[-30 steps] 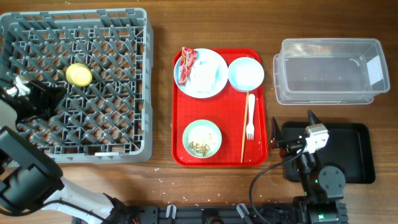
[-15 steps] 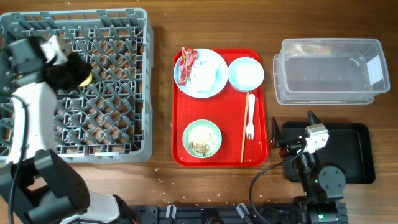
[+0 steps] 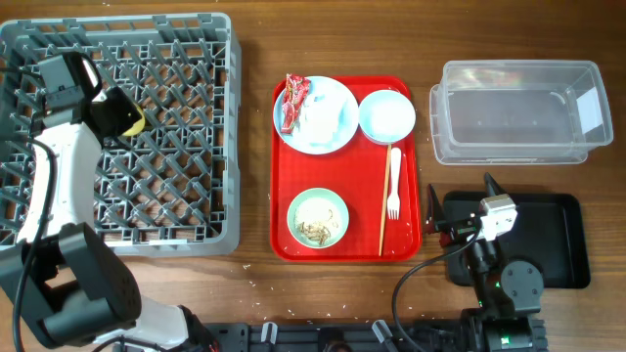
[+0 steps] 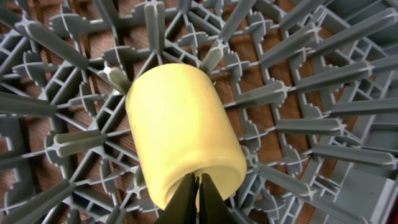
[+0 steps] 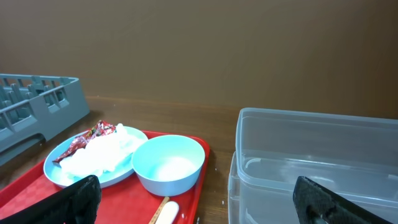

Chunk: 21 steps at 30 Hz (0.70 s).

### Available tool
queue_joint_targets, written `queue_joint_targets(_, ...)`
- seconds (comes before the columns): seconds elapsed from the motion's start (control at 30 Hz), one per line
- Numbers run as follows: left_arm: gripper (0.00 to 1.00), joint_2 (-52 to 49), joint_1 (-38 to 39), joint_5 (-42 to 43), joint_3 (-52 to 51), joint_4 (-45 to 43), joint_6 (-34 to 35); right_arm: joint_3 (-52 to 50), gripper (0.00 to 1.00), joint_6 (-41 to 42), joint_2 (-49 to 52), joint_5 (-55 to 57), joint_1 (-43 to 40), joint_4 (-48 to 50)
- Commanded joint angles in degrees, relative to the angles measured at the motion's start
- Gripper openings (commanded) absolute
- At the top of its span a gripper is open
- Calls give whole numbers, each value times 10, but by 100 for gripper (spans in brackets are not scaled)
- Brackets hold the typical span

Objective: Sort waste into correct bins and load items into the dishwasher rack
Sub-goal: 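Release the yellow cup upside down in the rack, lift left gripper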

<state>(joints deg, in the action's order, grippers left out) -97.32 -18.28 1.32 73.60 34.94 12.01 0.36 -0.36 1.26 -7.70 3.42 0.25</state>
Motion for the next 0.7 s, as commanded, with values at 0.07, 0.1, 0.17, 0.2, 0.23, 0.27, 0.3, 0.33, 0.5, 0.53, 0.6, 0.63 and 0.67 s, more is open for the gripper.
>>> queue_joint_targets(0.07,3,-26,-3,-8,-1,-16,-14,-1,100,-10,-2,-1,-1,3)
queue_joint_targets(0.1,4,-28,-3,-8,-1,-24,-14,-1,100,-10,-2,-1,-1,3)
queue_joint_targets(0.17,4,-28,-2,-8,-1,-40,-13,-1,100,-10,-2,-1,-1,3)
queue_joint_targets(0.2,4,-28,-2,-8,-1,-52,-13,-1,100,-10,-2,-1,-1,3)
queue_joint_targets(0.23,4,-28,-2,-8,-1,-58,-13,-1,100,-10,-2,-1,-1,3)
queue_joint_targets(0.27,4,-28,-2,-8,-1,-65,-13,-1,100,-10,-2,-1,-1,3)
queue_joint_targets(0.3,4,-28,-3,-10,-1,-75,-14,-1,100,-10,-2,-1,-1,3)
queue_joint_targets(0.33,4,-28,-3,-20,-1,-77,-14,-1,100,-10,-2,-1,-1,3)
queue_joint_targets(0.5,4,-29,-5,-49,-1,-86,-14,-1,100,-10,-2,-1,-1,3)
queue_joint_targets(0.53,4,-29,-5,-49,-1,-86,-14,-1,100,-10,-2,-1,-1,3)
queue_joint_targets(0.6,4,-29,-9,-49,-1,-85,-14,-1,100,-10,-2,-1,-1,3)
queue_joint_targets(0.63,4,-29,-11,-49,-1,-83,-14,-1,100,-10,-2,-1,-1,3)
queue_joint_targets(0.67,4,-29,-15,-49,-2,-82,-14,-1,100,-10,-2,-1,-1,3)
